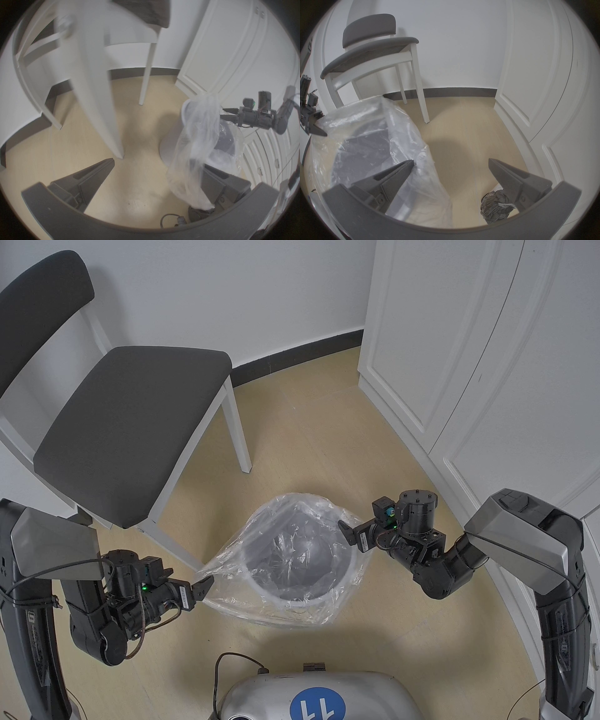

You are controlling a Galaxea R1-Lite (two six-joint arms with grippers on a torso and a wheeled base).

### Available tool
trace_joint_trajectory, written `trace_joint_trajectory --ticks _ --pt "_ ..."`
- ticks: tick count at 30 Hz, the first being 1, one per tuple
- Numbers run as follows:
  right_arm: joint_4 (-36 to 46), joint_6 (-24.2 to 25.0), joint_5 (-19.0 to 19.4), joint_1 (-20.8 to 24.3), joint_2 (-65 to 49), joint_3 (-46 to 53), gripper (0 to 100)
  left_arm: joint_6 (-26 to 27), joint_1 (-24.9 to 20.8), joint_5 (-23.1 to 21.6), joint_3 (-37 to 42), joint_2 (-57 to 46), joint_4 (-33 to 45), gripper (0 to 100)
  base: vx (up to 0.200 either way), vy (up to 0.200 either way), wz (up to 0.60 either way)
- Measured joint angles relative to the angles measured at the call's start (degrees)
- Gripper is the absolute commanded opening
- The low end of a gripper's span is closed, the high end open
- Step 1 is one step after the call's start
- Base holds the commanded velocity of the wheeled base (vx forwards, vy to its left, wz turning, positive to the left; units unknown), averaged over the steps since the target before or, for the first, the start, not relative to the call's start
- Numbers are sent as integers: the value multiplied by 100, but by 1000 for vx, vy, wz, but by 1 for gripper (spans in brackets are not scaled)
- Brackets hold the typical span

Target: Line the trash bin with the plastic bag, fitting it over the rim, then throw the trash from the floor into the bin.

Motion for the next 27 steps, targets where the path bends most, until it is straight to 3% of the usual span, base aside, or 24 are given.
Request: trace_joint_trajectory --ticks 6,12,21,27 --pt "17 -6 -5 -88 166 -99 100 -473 402 -583 306 -116 -21 100 0 0 0" --pt "22 -9 -6 -137 229 -135 100 -616 703 -1111 611 -449 -22 100 0 0 0" --pt "-9 -11 -5 -140 182 -88 100 -631 784 -1292 890 -940 -16 100 0 0 0" --pt "-51 -6 -6 -95 116 -30 100 -638 511 -1286 953 -1030 -13 100 0 0 0"
